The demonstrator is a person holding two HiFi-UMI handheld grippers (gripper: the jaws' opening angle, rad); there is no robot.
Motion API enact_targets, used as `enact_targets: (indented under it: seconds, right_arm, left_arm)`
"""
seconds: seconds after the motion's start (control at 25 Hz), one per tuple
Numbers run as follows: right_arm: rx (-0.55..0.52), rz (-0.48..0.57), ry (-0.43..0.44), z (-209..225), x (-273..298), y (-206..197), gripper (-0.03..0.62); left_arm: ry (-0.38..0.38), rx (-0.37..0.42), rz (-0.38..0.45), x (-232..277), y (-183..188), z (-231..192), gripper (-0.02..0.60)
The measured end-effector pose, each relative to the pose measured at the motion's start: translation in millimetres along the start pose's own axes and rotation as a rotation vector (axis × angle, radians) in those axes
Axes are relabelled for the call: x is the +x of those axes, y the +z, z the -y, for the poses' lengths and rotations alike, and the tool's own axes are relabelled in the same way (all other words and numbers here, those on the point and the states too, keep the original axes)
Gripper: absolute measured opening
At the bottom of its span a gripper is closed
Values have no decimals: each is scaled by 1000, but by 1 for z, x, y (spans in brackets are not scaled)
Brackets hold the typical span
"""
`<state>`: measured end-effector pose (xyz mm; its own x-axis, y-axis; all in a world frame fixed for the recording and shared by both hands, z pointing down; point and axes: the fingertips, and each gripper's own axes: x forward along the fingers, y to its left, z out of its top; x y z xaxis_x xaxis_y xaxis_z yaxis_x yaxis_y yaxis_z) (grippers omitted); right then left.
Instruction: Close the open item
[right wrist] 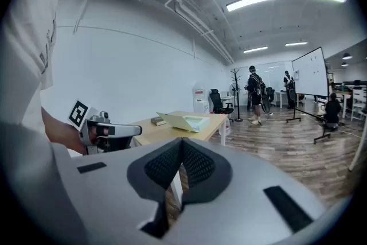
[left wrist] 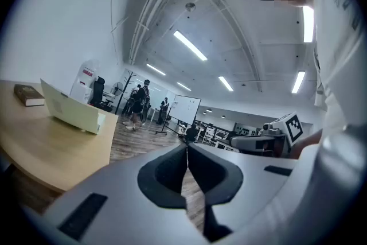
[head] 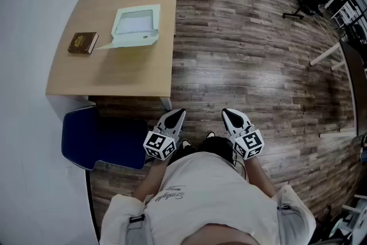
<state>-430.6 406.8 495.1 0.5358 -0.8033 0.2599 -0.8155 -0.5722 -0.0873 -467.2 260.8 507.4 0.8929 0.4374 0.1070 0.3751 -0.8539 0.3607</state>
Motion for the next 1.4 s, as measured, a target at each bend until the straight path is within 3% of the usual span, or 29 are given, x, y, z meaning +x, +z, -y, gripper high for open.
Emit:
enact_targets:
  seconds: [0.28,0.72,1.12,1.24,1.4]
  right_arm:
    - [11,-15,12,7,-7,5,-11]
    - [-4,-66,-6,3,-3,-2,-11]
    - [64,-126,-10,44,10,-32,-11]
    - [82,-107,14,65,30,-23,-11]
    - [-2,-70,69,98,62,5,-11]
  left_arm:
    - [5,7,37,3,13,10,17]
    - [26,-108,-16,-1,-22,-2,15]
    - [4,-88,-34,61,-21,-12,16]
    - [7,-58,-50,79,-11,-13,17]
    - [47,-44,-97,114,-3,-33,17]
